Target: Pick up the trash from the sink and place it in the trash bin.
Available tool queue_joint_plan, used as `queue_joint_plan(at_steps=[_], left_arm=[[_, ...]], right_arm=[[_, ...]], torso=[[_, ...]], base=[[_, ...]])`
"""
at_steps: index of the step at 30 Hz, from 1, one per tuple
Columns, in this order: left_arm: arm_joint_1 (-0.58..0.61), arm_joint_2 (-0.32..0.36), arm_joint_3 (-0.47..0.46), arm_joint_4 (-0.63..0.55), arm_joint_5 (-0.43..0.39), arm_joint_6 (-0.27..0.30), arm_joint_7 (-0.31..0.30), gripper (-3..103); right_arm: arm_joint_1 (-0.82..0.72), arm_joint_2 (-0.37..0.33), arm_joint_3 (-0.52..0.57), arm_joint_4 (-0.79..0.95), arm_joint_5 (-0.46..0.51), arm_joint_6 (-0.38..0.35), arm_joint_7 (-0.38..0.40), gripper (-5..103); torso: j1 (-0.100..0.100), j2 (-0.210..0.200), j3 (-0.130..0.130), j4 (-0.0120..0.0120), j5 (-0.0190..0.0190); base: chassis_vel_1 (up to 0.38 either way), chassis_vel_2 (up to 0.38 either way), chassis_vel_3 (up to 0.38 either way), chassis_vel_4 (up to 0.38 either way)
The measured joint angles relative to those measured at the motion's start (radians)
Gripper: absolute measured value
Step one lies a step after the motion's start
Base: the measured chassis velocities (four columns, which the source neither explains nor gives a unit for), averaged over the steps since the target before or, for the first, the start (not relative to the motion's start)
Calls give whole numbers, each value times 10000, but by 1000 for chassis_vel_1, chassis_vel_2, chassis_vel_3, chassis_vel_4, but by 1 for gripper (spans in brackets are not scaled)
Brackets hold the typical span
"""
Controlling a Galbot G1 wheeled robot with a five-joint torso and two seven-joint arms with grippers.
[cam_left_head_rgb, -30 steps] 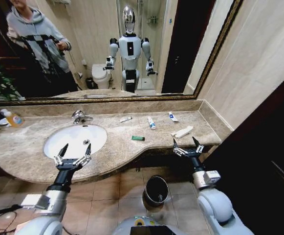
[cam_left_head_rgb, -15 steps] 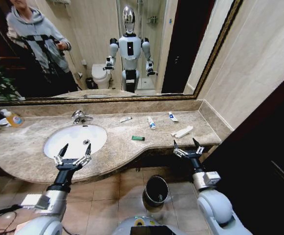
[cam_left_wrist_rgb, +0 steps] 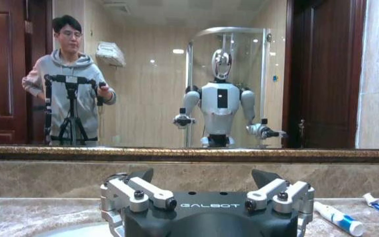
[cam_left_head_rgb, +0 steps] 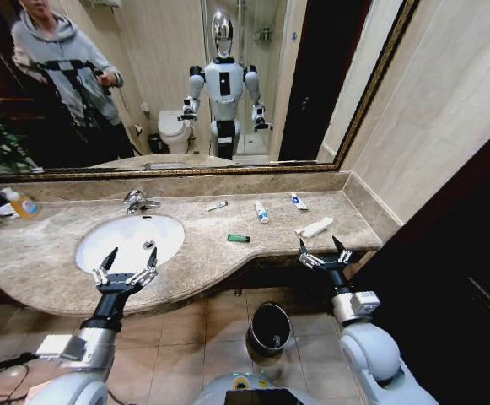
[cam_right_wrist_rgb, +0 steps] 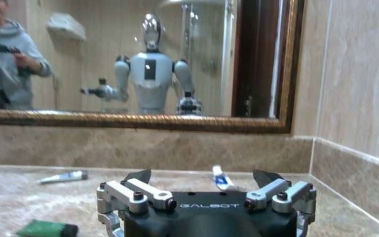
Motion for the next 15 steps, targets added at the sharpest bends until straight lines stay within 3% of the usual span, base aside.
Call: queue_joint_plan(at_steps=[9, 15], left_arm=[[0, 0, 0, 0, 0, 0, 0, 100], [0, 0, 0, 0, 0, 0, 0, 100]], right_arm=[[2228, -688, -360, -2198, 306, -494, 191, 100], [3493, -630, -654, -3640, 213, -556, 342, 100]], torso=[[1, -1, 1, 2, 3], [2, -1, 1, 1, 1]], base=[[0, 0, 0, 0], [0, 0, 0, 0]])
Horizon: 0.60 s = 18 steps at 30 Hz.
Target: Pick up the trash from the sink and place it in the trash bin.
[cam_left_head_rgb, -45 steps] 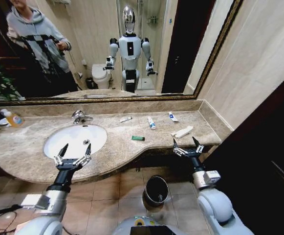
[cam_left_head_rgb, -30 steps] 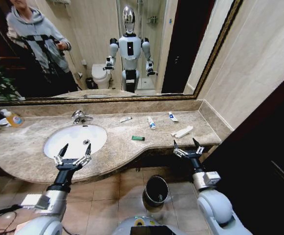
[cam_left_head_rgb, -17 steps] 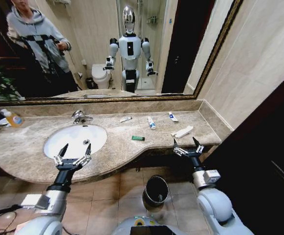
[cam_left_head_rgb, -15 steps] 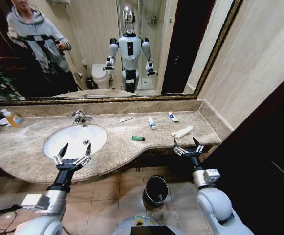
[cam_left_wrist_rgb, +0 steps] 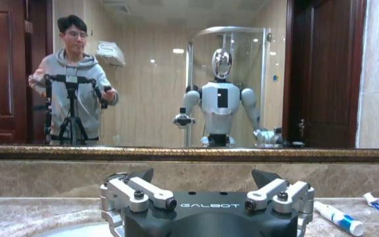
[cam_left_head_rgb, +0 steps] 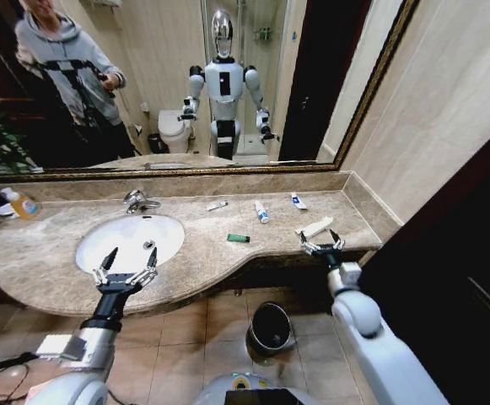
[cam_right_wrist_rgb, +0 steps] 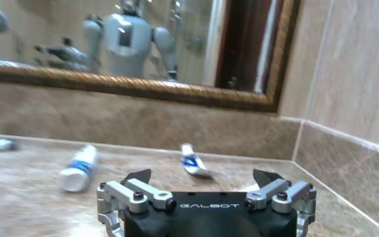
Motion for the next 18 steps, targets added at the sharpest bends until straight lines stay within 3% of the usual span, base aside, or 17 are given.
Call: queue_joint_plan(at_steps=[3, 11, 17, 18], left_arm=[[0, 0, 0, 0, 0, 0, 0, 100], [0, 0, 0, 0, 0, 0, 0, 100], [0, 0, 0, 0, 0, 0, 0, 100], [0, 0, 0, 0, 0, 0, 0, 100]], right_arm=[[983, 388, -258, -1405, -376, 58, 498, 100], [2291, 1034, -853, -2700, -710, -547, 2172, 100], [2575, 1194, -1111, -2994, -561, -809, 2512, 102], [2608, 1210, -1139, -3035, -461, -837, 2519, 99]], torso=[[0, 0, 1, 0, -1], [0, 0, 0, 1, 0], [-1, 0, 0, 0, -1], [-1, 0, 0, 0, -1]], base=[[0, 0, 0, 0], [0, 0, 0, 0], [0, 0, 0, 0], [0, 0, 0, 0]])
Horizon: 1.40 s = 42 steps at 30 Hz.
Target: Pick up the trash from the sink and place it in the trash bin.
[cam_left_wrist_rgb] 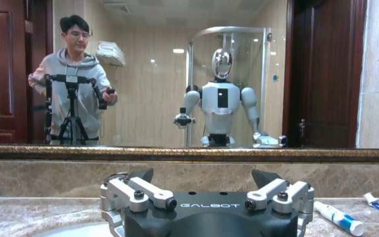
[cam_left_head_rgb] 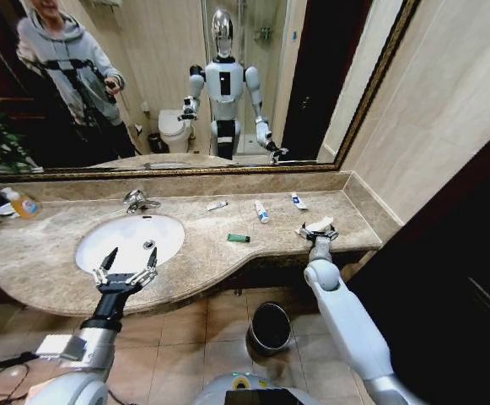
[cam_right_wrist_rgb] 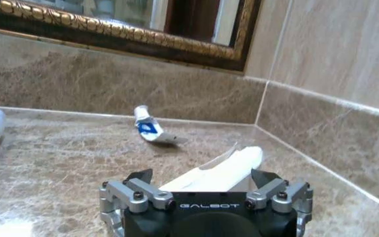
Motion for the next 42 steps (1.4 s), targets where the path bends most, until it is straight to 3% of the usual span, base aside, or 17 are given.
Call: queue_joint_plan(at_steps=[3, 7, 8, 10, 12, 18, 19, 22, 25, 27, 42], left_arm=[[0, 0, 0, 0, 0, 0, 0, 100], [0, 0, 0, 0, 0, 0, 0, 100], [0, 0, 0, 0, 0, 0, 0, 100], [0, -1, 0, 0, 0, 0, 0, 100], [0, -1, 0, 0, 0, 0, 0, 100], [0, -1, 0, 0, 0, 0, 0, 100], [0, -1, 0, 0, 0, 0, 0, 100], [0, 0, 0, 0, 0, 0, 0, 100], [0, 0, 0, 0, 0, 0, -1, 100], [0, 0, 0, -1, 0, 0, 0, 100], [0, 0, 0, 0, 0, 0, 0, 100]], right_arm=[[8, 12, 0, -7, 113, -1, -1, 94], [-105, -116, 27, 130, 268, 17, -72, 73], [-105, -116, 27, 130, 268, 17, -72, 73], [-200, -188, 79, 209, 343, 34, -113, 62], [-226, -202, 95, 222, 353, 40, -124, 62], [-476, -243, 224, 371, 364, 129, -232, 35], [-476, -243, 224, 371, 364, 129, -232, 35], [-552, -256, 281, 437, 365, 180, -266, 19], [-591, -273, 302, 486, 366, 198, -277, 13], [-629, -293, 336, 551, 380, 203, -290, 3], [-1025, -563, 540, 1457, 582, 318, -376, 0]], torso=[[0, 0, 0, 0, 0], [0, 0, 0, 0, 0], [0, 0, 0, 0, 0], [0, 0, -1, 0, 0], [0, 0, -1, -1, 1], [-1, 0, -1, -1, 0], [-1, 0, -1, -1, 0], [-1, 0, -1, 0, 1], [-1, 0, -1, 0, 1], [0, 0, -1, -1, 2], [-1, 1, -1, -1, 0]], base=[[0, 0, 0, 0], [0, 0, 0, 0], [0, 0, 0, 0], [0, 0, 0, 0], [0, 0, 0, 0], [0, 0, 0, 0], [0, 0, 0, 0], [0, 0, 0, 0], [0, 0, 0, 0], [0, 0, 0, 0], [0, 0, 0, 0]])
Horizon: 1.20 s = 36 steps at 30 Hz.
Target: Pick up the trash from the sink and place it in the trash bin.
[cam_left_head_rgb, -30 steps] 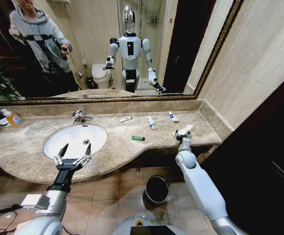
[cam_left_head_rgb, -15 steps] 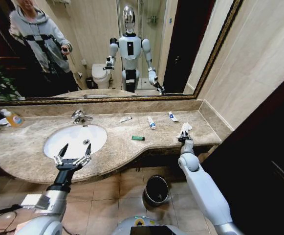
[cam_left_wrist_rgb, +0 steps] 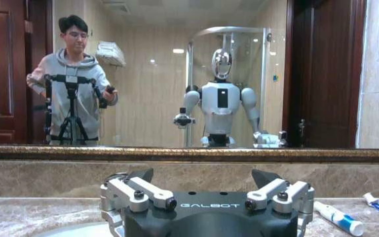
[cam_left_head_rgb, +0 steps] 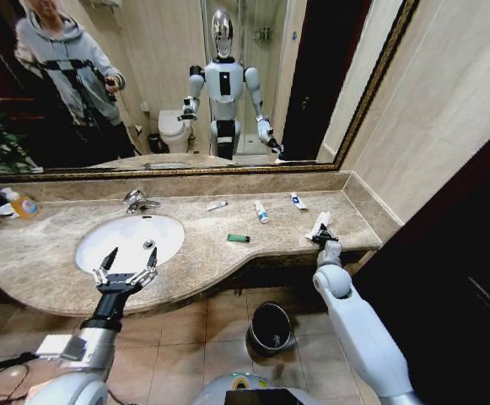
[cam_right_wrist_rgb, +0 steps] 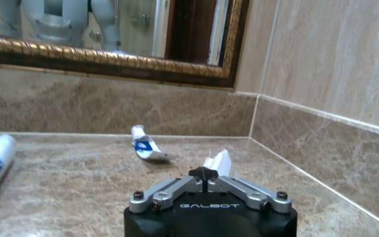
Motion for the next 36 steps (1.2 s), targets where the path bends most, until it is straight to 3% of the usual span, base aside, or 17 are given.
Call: queue_joint_plan(at_steps=[2, 4, 7, 8, 13, 20, 22, 23, 24, 27, 30, 36], left_arm=[[0, 0, 0, 0, 0, 0, 0, 100], [0, 0, 0, 0, 0, 0, 0, 100], [0, 0, 0, 0, 0, 0, 0, 100], [0, 0, 0, 0, 0, 0, 0, 100], [0, 0, 0, 0, 0, 0, 0, 100], [0, 0, 0, 0, 0, 0, 0, 100], [0, 0, 0, 0, 0, 0, 0, 100], [0, 0, 0, 0, 0, 0, 0, 100], [0, 0, 0, 0, 0, 0, 0, 100], [0, 0, 0, 0, 0, 0, 0, 100], [0, 0, 0, 0, 0, 0, 0, 100], [0, 0, 0, 0, 0, 0, 0, 100]], right_arm=[[-3, 13, 0, 40, 53, -10, 6, 0], [25, 52, -33, 52, 107, -95, 75, 10], [76, 60, -61, 9, 106, -184, 123, 16], [111, 66, -91, -54, 90, -241, 142, 27], [154, 92, -146, -169, 41, -328, 159, 37], [371, 170, -262, -673, -161, -360, 164, 70], [432, 174, -284, -782, -163, -360, 162, 70], [479, 178, -300, -865, -163, -360, 152, 81], [479, 178, -300, -865, -163, -360, 152, 81], [596, 188, -324, -1089, -127, -356, 102, 96], [627, 192, -335, -1204, -93, -343, 58, 100], [647, 174, -392, -1313, -90, -232, 35, 85]], torso=[[0, 0, 0, 0, 0], [0, 0, 0, 0, 1], [0, 0, 0, 0, 0], [0, 0, 0, 1, 0], [0, 0, 0, 0, 0], [0, 0, 0, 0, 1], [0, 0, 0, 1, 1], [0, 0, 0, 1, 1], [0, 0, 0, 1, 1], [0, 0, 0, 1, 0], [0, 0, 1, 1, 0], [0, 0, 1, 1, 1]], base=[[0, 0, 0, 0], [0, 0, 0, 0], [0, 0, 0, 0], [0, 0, 0, 0], [0, 0, 0, 0], [0, 0, 0, 0], [0, 0, 0, 0], [0, 0, 0, 0], [0, 0, 0, 0], [0, 0, 0, 0], [0, 0, 0, 0], [0, 0, 0, 0]])
